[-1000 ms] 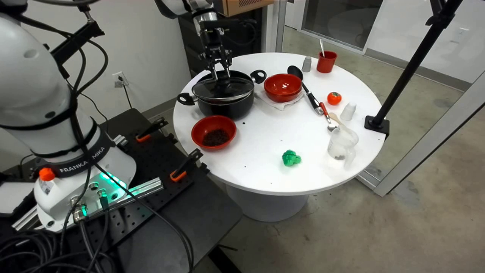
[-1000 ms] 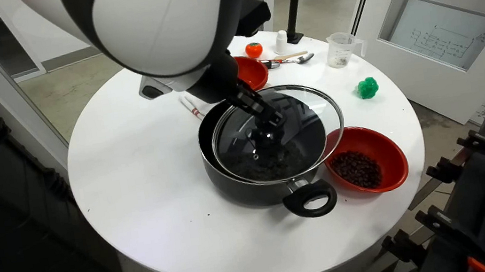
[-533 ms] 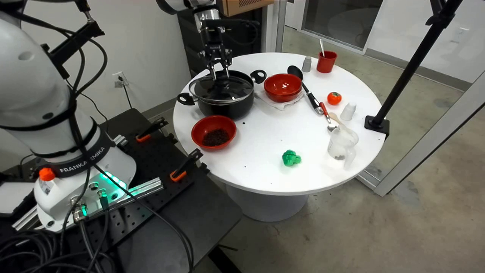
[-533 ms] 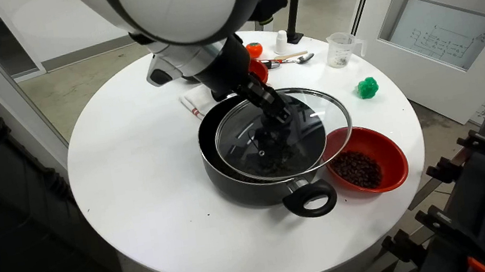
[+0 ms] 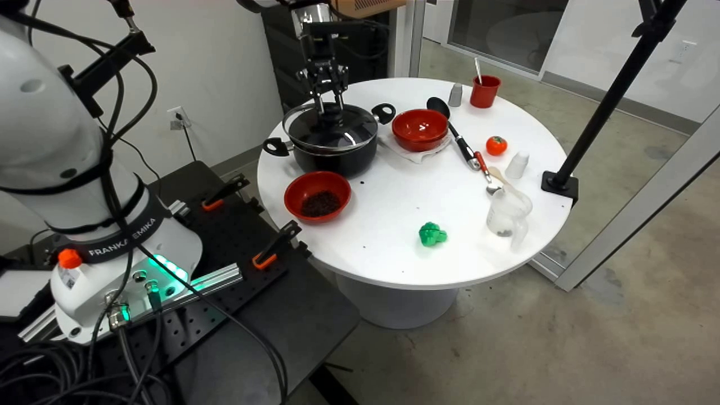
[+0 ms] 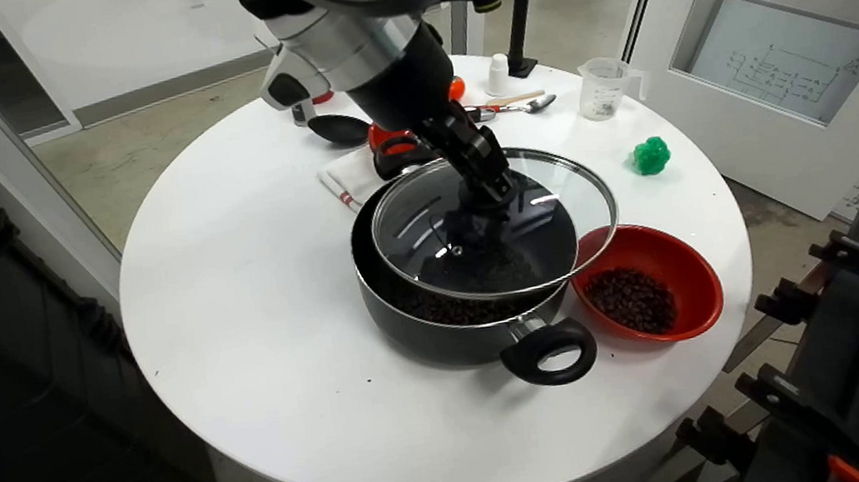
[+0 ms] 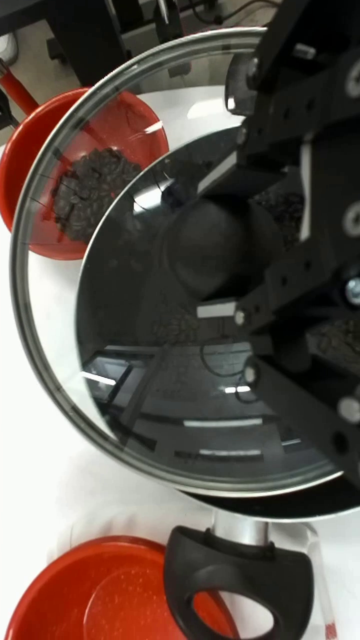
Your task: Pick up the lid and close the pot with it
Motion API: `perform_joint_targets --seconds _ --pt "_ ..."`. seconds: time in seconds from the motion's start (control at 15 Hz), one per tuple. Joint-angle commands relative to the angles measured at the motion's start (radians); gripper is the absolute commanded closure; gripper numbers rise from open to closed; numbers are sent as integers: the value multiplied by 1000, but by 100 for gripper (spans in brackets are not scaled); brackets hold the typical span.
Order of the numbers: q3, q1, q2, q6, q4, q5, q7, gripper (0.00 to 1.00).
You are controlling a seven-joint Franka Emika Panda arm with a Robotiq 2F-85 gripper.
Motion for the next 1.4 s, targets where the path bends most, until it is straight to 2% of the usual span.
perform_joint_targets --seconds 0.0,0.53,1.33 --pt "-5 3 -45 51 -42 30 -16 74" --pt "-9 33 -41 207 -95 10 35 74" --pt "-34 56 -56 213 -88 -16 151 74"
